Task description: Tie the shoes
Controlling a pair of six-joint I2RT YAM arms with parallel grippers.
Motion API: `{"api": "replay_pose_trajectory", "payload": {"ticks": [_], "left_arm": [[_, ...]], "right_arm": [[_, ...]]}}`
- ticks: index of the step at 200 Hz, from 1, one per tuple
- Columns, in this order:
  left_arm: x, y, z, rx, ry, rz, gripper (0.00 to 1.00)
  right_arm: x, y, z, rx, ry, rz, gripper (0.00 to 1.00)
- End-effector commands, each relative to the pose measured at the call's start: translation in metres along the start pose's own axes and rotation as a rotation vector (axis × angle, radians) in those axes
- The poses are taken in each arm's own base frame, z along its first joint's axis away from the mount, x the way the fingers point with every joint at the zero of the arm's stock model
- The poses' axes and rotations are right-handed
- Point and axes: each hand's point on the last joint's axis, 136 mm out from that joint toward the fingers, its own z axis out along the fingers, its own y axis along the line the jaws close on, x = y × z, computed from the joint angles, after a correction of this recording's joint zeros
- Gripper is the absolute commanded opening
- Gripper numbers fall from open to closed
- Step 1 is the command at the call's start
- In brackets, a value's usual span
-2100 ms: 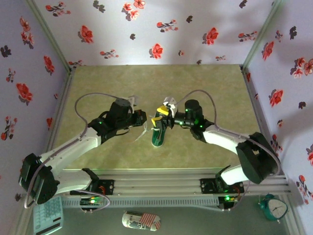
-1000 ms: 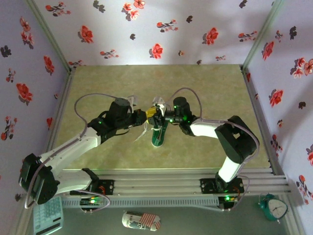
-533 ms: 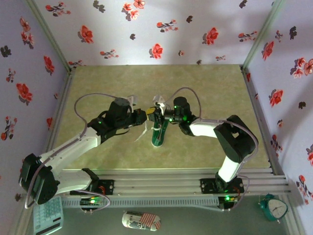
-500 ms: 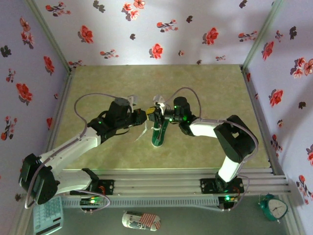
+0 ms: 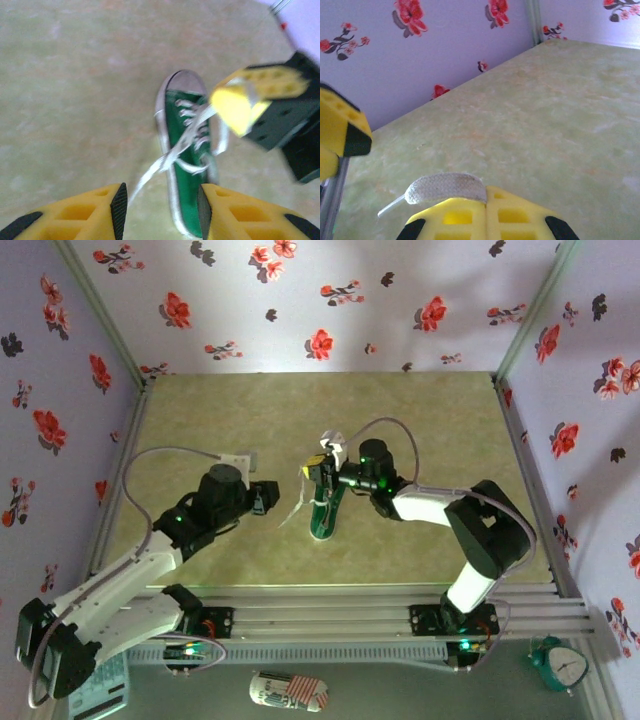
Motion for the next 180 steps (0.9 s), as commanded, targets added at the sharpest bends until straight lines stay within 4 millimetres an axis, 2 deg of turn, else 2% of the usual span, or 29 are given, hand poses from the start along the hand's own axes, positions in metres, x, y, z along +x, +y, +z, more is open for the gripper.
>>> {"api": "replay_pose_trajectory", "payload": {"ticks": [1,31,76,102,133,152,180], "left_arm": [[0.014,0.021,0.007,-0.075,0.023,0.11,0.45],[0.031,0.022,0.024,-0.059,0.068,0.18,0.45],[0.06,0.029,0.056,-0.066,0.181,0.243,0.45],[0.068,0.027,0.074,-0.067,0.217,0.269,0.46],[0.071,0.021,0.095,-0.055,0.239,0.31,0.55],[0.075,0.016,0.106,-0.044,0.268,0.335,0.69],[0.081,0.014,0.117,-0.043,0.302,0.367,0.7]], "right_arm": [[-0.02,-0.004,-0.008,0.041,-0.074,0.084,0.0],[-0.024,-0.005,-0.01,0.047,-0.086,0.178,0.0],[-0.022,-0.011,-0.012,0.075,-0.05,0.212,0.0],[-0.022,-0.01,-0.01,0.066,-0.038,0.222,0.0],[-0.02,-0.012,-0.008,0.067,-0.026,0.231,0.0],[-0.02,-0.011,-0.008,0.063,-0.025,0.232,0.0],[-0.021,-0.011,-0.008,0.065,-0.021,0.228,0.0]]}}
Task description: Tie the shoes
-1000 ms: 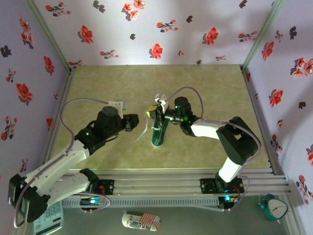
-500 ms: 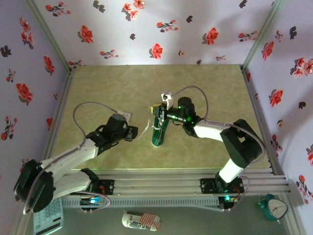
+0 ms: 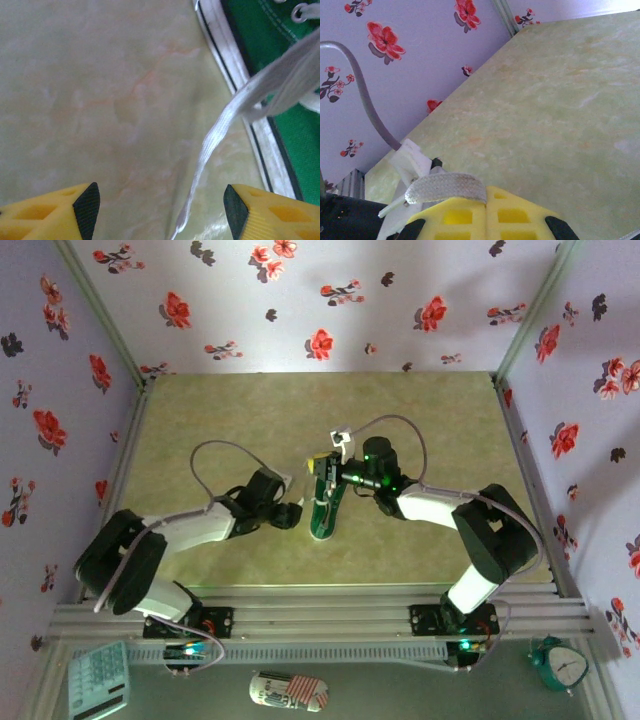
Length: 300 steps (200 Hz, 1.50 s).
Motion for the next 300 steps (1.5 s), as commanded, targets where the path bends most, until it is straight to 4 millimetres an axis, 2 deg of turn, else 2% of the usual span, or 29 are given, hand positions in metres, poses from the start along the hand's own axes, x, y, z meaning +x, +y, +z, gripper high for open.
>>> {"api": "replay_pose_trajectory", "payload": {"ticks": [1,52,116,149,176,186,215,257,300], "left_arm": [[-0.015,-0.011,0.006,0.026,-0.022,0.059,0.7],[-0.005,-0.017,0.021,0.023,0.037,0.103,0.61],[0.012,-0.013,0.039,-0.097,0.125,0.173,0.53],[0.015,-0.006,0.039,-0.173,0.137,0.191,0.36],[0.011,-0.001,0.027,-0.199,0.1,0.157,0.1],[0.007,0.002,0.019,-0.211,0.079,0.139,0.05],[-0.004,0.009,-0.008,-0.224,-0.003,0.068,0.0],[-0.013,0.021,-0.043,-0.19,-0.099,-0.039,0.0],[-0.009,0.058,-0.061,-0.205,-0.115,-0.226,0.0]], "right_arm": [[-0.015,0.005,0.0,-0.009,-0.022,-0.002,0.0],[-0.014,0.003,-0.001,-0.003,-0.015,-0.003,0.0],[-0.014,0.002,-0.001,0.001,-0.013,-0.007,0.0],[-0.014,0.001,-0.001,0.005,-0.016,-0.007,0.0],[-0.014,-0.003,-0.004,0.029,-0.026,-0.002,0.0],[-0.015,-0.005,-0.006,0.049,-0.033,-0.001,0.0],[-0.019,-0.024,-0.02,0.18,-0.057,0.013,0.0],[-0.022,-0.045,-0.053,0.366,-0.101,0.02,0.0],[-0.014,-0.062,-0.09,0.528,-0.088,0.023,0.0]]}}
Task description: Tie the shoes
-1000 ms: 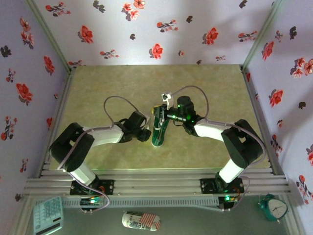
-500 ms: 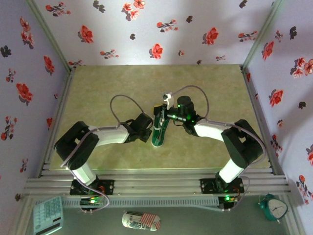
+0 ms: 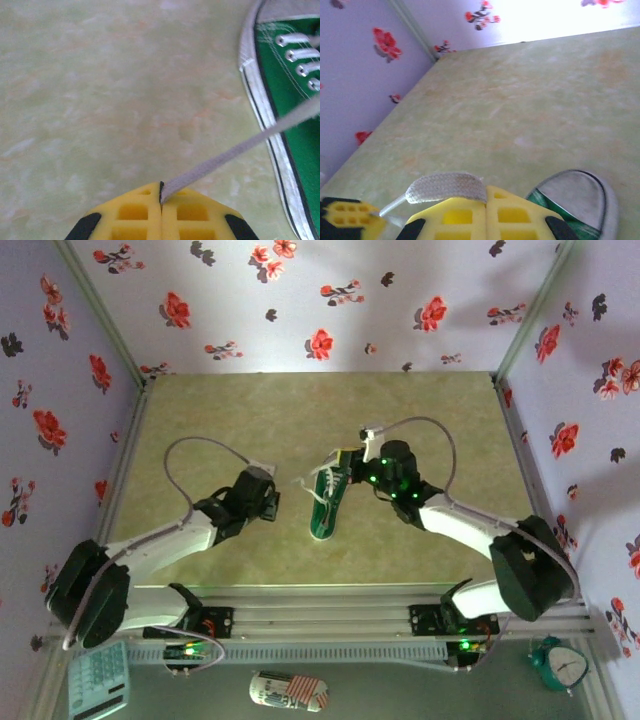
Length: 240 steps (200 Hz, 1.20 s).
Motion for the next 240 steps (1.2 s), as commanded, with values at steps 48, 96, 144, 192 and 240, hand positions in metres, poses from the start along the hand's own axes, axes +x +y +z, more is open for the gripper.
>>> {"api": "replay_pose_trajectory", "payload": {"ticks": [48,96,144,192,240], "left_arm": [[0.024,0.047,0.006,-0.056,0.103,-0.233,0.0],[0.029,0.076,0.017,-0.138,0.167,-0.302,0.0],[0.009,0.091,0.025,-0.174,0.182,-0.288,0.0],[0.011,0.123,0.034,-0.275,0.228,-0.329,0.0],[0.011,0.146,0.037,-0.329,0.244,-0.35,0.0]], "right_arm": [[0.024,-0.065,-0.058,0.319,0.036,0.014,0.0],[0.053,-0.108,-0.099,0.478,0.066,0.088,0.0],[0.064,-0.145,-0.13,0.581,0.059,0.158,0.0],[0.066,-0.163,-0.139,0.654,0.06,0.222,0.0],[0.061,-0.179,-0.152,0.735,0.032,0.271,0.0]]}}
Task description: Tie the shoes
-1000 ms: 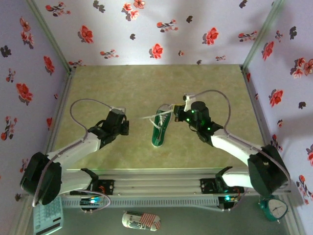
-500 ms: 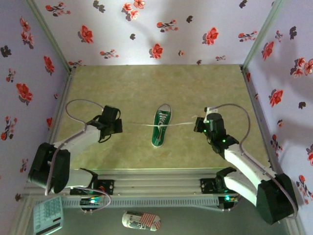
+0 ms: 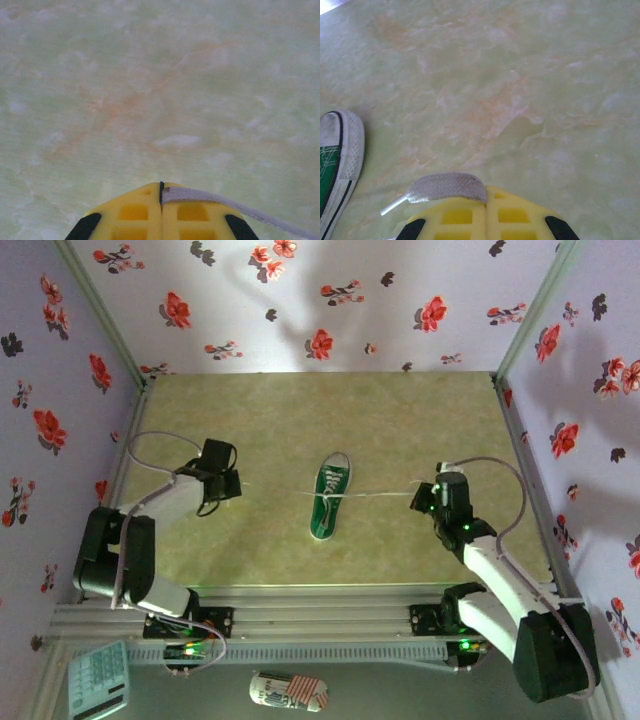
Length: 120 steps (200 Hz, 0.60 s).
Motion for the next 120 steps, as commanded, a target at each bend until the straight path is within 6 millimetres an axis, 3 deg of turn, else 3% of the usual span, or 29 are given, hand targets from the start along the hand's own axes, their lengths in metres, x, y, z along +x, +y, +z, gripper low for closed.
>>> {"api": "replay_pose_trajectory", "payload": {"ticks": [1,75,120], "left_arm": [[-0.013,0.015,-0.004,-0.057,-0.015,-0.001,0.0],[-0.016,0.031,0.005,-0.106,0.014,-0.007,0.0],[-0.012,0.039,0.003,-0.146,0.028,-0.017,0.0]], "right_arm": [[-0.01,-0.017,-0.003,0.081,-0.026,0.051,0.0],[-0.022,-0.043,-0.005,0.162,-0.032,0.113,0.0],[-0.022,-0.048,-0.005,0.168,-0.016,0.119,0.0]]}}
